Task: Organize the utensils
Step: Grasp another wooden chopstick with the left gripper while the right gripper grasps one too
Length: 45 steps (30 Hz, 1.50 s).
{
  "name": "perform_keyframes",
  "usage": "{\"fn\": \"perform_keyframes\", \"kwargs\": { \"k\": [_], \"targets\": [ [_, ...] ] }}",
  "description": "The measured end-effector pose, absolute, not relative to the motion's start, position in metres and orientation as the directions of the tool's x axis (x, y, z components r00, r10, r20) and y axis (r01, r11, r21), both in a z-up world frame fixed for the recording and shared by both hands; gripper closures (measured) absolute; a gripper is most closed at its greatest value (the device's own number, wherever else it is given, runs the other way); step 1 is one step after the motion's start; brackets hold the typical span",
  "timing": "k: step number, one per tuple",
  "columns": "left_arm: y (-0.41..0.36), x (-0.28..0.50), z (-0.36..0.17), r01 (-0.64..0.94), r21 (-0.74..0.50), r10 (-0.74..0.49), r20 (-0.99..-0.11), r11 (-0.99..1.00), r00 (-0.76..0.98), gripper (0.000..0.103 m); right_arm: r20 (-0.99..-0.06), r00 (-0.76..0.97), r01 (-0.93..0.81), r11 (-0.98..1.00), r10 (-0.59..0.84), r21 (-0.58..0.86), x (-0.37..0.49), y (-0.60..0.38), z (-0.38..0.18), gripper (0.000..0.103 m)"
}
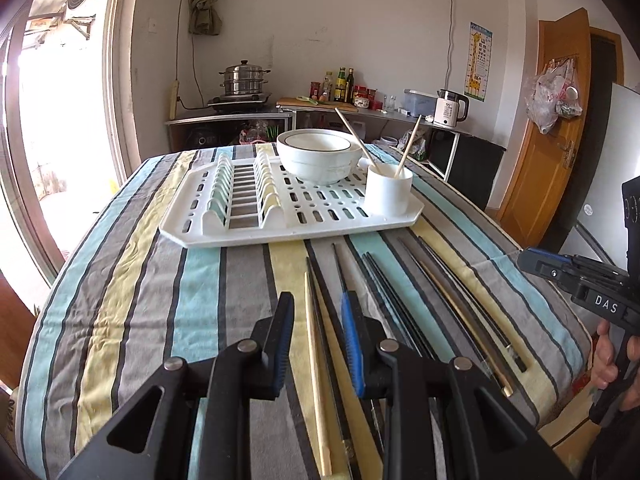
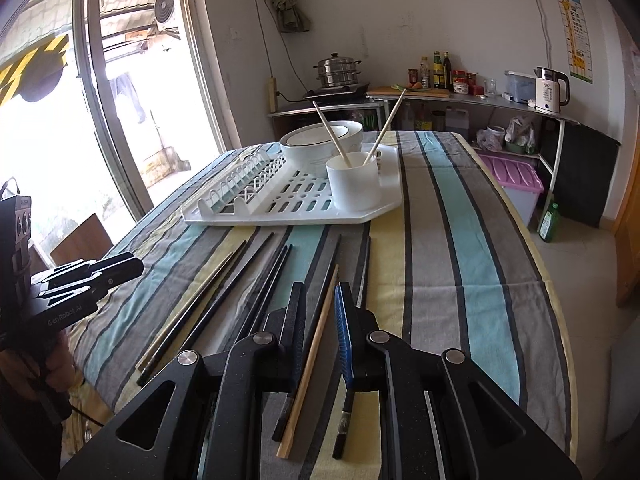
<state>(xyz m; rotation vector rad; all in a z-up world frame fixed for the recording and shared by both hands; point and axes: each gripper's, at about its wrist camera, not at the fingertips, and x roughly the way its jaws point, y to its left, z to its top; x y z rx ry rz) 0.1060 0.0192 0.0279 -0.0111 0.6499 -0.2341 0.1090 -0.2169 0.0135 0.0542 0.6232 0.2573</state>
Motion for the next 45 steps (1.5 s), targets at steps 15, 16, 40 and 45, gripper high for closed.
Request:
{"fn": "perform_keyframes", "kwargs": {
  "k": [15, 16, 40, 45],
  "targets": [
    [0.024, 0.108, 0.002, 0.19, -0.102, -0.211, -0.638, 0.976, 0.741, 0.077, -0.613, 0.756, -0.209, 0.972, 0.228, 0.104, 0.117, -0.21, -0.011, 0.088],
    [0.023, 0.113, -0.001, 0.189, -0.098, -0.207, -0.647, 0.977, 0.734, 0.077, -0.621, 0.751, -0.209, 0.973, 0.225, 0.101, 0.121, -0.208, -0.014, 0.088],
    [0.009, 0.187, -0.031, 0.212, -0.04, -0.166, -0.767, 0.976, 0.62, 0.077, -0.746, 0.645, -0.207, 0.978, 0.165, 0.036, 0.192, -0.191, -0.046, 0.088],
    [0.006, 0.191, -0.034, 0.221, -0.037, -0.167, -0.779, 0.974, 0.605, 0.076, -0.752, 0.644, -0.204, 0.979, 0.142, 0.01, 0.195, -0.189, -0.046, 0.088]
  ]
}}
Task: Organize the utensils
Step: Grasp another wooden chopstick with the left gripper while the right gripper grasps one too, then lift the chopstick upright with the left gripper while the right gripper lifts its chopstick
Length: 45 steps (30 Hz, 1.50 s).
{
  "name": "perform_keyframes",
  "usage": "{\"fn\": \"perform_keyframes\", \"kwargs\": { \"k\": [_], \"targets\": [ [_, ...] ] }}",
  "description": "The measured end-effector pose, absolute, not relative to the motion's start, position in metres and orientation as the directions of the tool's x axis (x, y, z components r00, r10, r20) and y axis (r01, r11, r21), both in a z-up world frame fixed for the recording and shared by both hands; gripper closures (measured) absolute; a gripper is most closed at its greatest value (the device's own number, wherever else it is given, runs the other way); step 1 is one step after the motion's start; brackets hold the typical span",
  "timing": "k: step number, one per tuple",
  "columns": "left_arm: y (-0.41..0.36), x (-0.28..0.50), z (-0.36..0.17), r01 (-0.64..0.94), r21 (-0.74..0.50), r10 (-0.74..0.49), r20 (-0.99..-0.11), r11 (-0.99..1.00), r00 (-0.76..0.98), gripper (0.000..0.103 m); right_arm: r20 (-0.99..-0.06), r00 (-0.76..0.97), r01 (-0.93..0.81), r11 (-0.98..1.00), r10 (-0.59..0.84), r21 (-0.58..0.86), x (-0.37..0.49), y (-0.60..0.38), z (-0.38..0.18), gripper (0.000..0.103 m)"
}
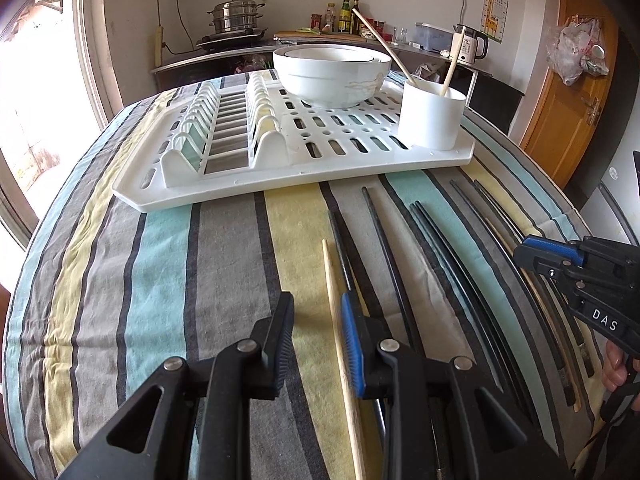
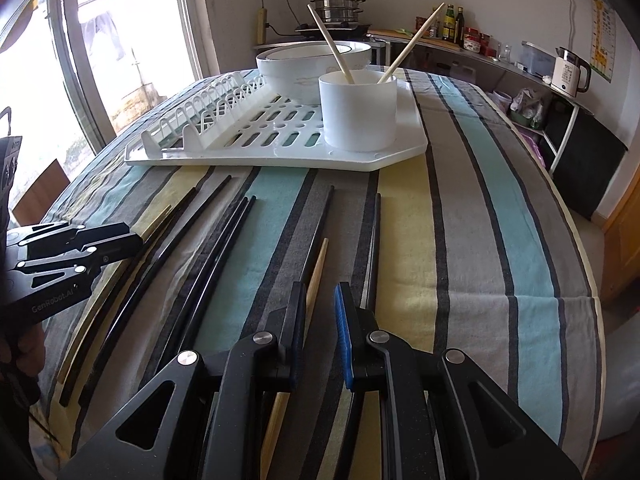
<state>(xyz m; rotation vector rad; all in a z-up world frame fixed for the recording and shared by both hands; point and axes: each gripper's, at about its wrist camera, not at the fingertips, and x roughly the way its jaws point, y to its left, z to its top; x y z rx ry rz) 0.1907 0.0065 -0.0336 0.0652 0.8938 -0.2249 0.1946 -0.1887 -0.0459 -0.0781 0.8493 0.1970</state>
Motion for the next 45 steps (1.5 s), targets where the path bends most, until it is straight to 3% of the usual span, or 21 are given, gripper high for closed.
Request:
{"fn": "perform_keyframes", "kwargs": {
  "k": [23, 33, 45],
  "targets": [
    [0.0, 0.203, -0.033, 0.207, 0.039, -0.096, -0.794, 0.978, 0.601, 0.076, -0.808, 0.578, -0.236, 0.971, 0.117, -0.029, 0.22, -0.176, -0.045, 0.09],
    [-0.01, 0.213, -0.032, 0.26, 0.043, -0.116, -0.818, 0.965, 0.564, 0.095, -0.837, 0.533, -0.265, 0.964, 0.122, -0.029, 0.231, -0.172, -0.044, 0.097],
    [0.001, 0.207, -0.001, 0.247, -0.018, -0.171, -0.77, 0.969, 0.615, 0.097, -0.738, 0.634, -0.249, 0.964, 0.232, 0.089, 0.216, -0.193, -0.001, 0.098]
  ]
}}
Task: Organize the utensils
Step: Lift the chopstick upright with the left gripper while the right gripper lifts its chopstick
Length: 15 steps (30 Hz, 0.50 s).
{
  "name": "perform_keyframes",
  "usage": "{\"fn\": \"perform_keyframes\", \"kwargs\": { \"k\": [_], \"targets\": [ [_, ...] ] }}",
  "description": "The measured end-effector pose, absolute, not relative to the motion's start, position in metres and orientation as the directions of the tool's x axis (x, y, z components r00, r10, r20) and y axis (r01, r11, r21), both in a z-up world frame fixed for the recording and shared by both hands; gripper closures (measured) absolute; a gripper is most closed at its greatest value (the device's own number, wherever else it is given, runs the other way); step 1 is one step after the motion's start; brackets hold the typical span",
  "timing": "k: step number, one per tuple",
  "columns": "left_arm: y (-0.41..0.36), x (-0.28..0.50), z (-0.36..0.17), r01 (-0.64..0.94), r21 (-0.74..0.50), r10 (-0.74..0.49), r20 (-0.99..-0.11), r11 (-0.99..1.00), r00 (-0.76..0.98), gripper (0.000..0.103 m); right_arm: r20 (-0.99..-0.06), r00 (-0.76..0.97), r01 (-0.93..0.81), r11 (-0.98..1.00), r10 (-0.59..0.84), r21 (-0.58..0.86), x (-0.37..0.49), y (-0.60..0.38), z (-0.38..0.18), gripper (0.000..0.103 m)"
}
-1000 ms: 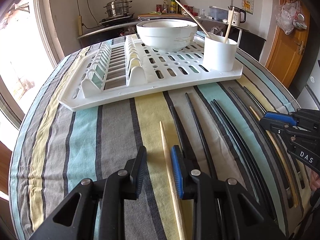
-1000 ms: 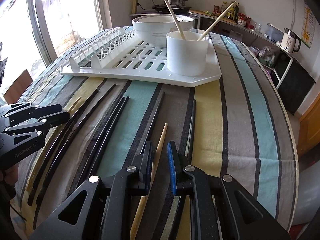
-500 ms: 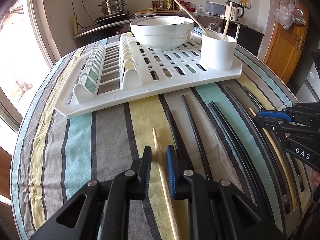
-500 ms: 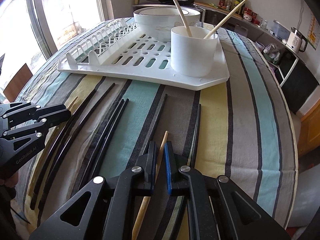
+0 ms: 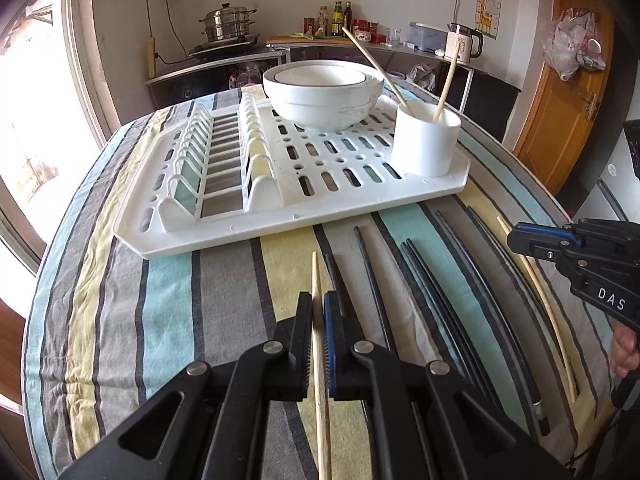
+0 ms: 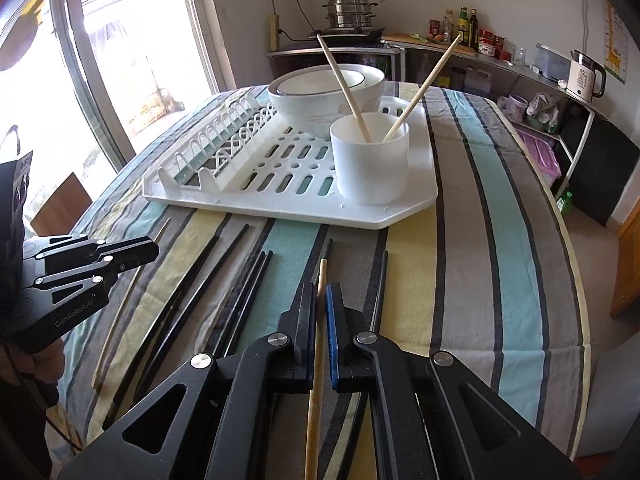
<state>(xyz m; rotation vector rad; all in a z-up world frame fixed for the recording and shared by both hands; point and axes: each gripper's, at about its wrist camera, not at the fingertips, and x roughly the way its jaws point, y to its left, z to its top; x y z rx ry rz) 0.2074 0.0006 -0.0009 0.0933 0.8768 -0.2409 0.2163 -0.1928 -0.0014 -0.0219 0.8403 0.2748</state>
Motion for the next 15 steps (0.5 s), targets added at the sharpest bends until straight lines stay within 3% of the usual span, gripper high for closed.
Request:
{"fn": "perform_keyframes", "kwargs": {
  "k": [15],
  "targets": [
    [0.026, 0.194, 0.068, 0.216, -0.093, -0.226, -0.632, 0.972, 0.742, 0.097, -0.549, 0.782, -0.247, 0.955, 0.295, 0.161, 0.189, -0.21, 0.059, 0.098]
  ]
}}
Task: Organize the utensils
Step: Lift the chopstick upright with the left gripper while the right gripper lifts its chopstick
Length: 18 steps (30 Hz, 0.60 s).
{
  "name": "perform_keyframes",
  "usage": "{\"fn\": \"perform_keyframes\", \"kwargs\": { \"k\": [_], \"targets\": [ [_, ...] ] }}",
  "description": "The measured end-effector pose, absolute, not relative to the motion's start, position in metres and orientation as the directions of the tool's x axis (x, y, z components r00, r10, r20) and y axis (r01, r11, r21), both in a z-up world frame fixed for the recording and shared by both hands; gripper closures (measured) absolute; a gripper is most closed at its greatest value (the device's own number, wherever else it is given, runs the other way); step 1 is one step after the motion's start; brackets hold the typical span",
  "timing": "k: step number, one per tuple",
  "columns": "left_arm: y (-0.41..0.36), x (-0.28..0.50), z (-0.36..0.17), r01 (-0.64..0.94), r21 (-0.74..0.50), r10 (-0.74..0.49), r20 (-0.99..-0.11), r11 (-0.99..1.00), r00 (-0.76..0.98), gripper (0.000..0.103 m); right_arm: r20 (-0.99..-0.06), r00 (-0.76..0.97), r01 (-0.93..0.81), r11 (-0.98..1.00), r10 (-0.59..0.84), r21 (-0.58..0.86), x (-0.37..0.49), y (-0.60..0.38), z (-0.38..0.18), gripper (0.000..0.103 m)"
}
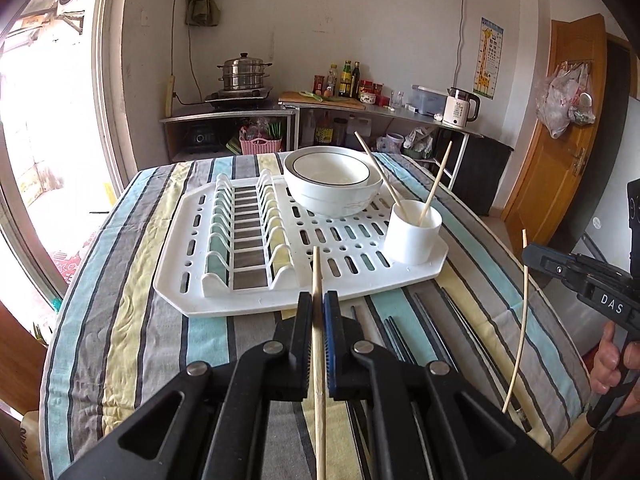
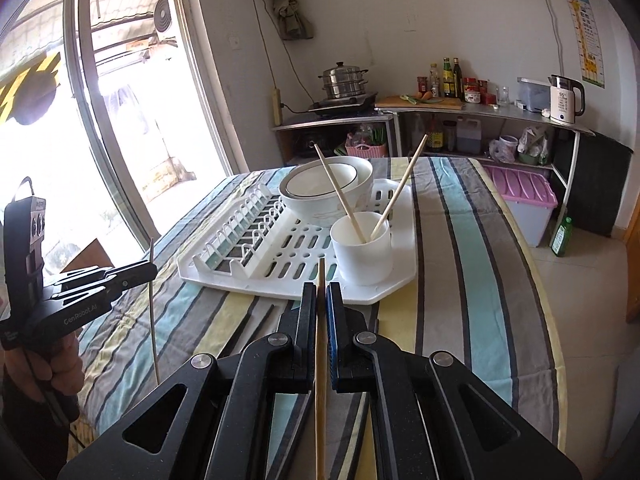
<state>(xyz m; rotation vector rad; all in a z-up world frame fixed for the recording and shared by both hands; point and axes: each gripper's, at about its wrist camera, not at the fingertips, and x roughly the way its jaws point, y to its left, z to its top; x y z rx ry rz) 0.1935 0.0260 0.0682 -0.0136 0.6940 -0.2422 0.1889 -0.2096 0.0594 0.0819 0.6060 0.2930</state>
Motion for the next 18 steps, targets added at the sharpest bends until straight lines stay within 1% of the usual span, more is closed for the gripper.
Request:
{"fn": "perform_keyframes", "kwargs": {
  "k": [7, 12, 18],
  "targets": [
    [0.034, 0.171, 0.086, 0.218, -0.109, -0.24, -0.584, 0.97, 0.775, 0.097, -0.517, 0.799, -0.268, 0.951, 0.307, 0.151, 0.171, -0.206, 0.068, 0.098],
    [0.038, 0.15, 0.09, 0.221, -0.11, -0.244, -0.563, 0.969, 0.79, 0.097, -0.501, 0.81, -0.278, 0.952, 0.304, 0.129, 0.157, -0.206, 0.071, 0.098],
    [0.04, 0.133, 0.095, 0.226, -0.108, -0.247, -0.556, 0.968, 0.794, 0.097, -0.495, 0.815, -0.287, 0.952, 0.301, 0.107, 0.146, -0.204, 0.076, 0.098]
  ]
}}
